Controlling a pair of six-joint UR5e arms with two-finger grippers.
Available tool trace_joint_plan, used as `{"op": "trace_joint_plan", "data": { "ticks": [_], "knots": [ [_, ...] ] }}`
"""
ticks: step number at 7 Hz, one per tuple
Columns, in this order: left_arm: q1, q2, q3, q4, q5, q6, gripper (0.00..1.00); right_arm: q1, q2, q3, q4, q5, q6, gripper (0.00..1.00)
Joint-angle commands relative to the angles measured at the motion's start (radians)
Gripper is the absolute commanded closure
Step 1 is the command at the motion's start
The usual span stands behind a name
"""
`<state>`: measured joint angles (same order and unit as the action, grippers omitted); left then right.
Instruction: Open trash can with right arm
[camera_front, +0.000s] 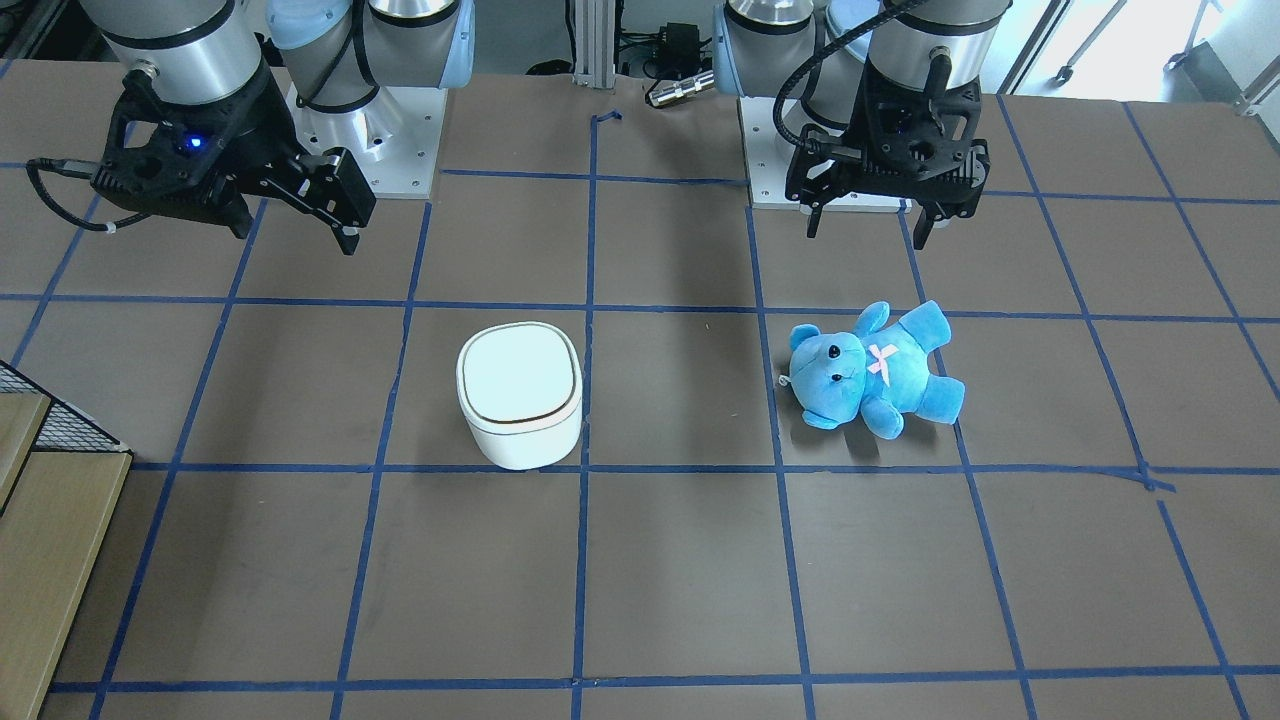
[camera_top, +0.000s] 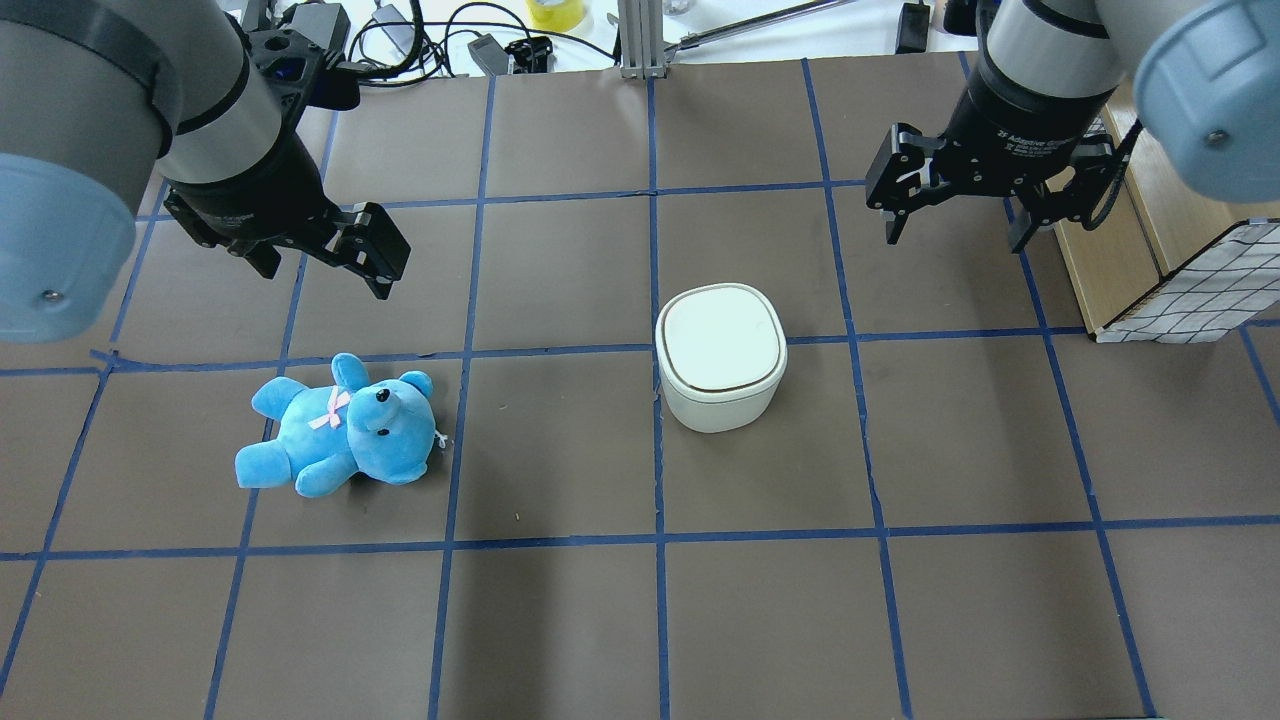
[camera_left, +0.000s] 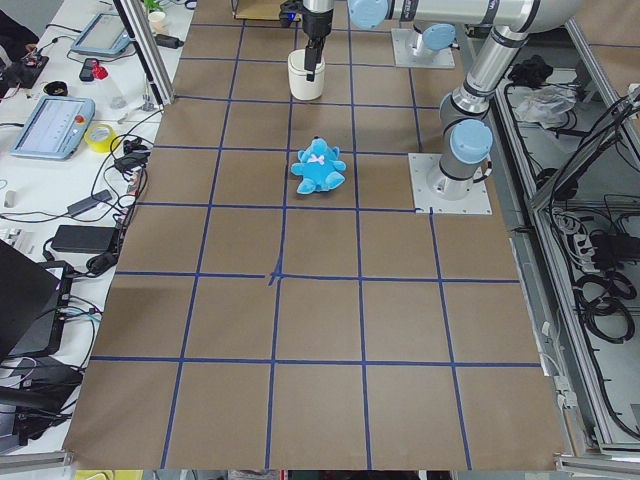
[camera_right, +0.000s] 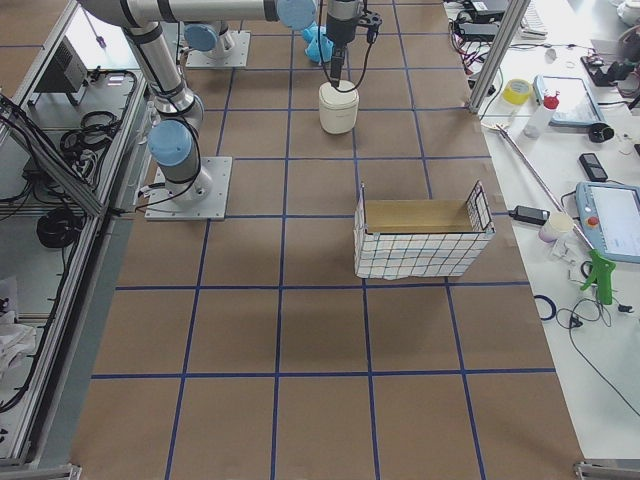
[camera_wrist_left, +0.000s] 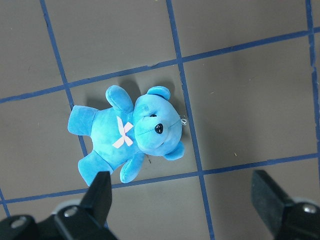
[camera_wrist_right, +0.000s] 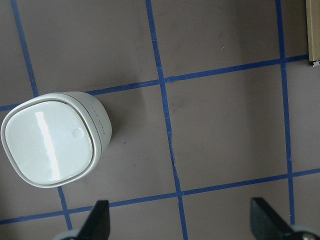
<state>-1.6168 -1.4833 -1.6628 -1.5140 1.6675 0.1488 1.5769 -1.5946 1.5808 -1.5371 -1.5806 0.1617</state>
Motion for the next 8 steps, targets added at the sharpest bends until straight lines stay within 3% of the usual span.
{"op": "trace_joint_plan", "data": {
  "ticks": [1, 8],
  "knots": [
    [0.000, 0.000, 0.000, 0.000, 0.000, 0.000, 0.00, -0.002, 0.001, 0.001, -0.001, 0.001, 0.001, 0.00],
    [0.000, 0.000, 0.000, 0.000, 0.000, 0.000, 0.00, 0.000, -0.002, -0.001, 0.000, -0.002, -0.001, 0.00]
  ]
}}
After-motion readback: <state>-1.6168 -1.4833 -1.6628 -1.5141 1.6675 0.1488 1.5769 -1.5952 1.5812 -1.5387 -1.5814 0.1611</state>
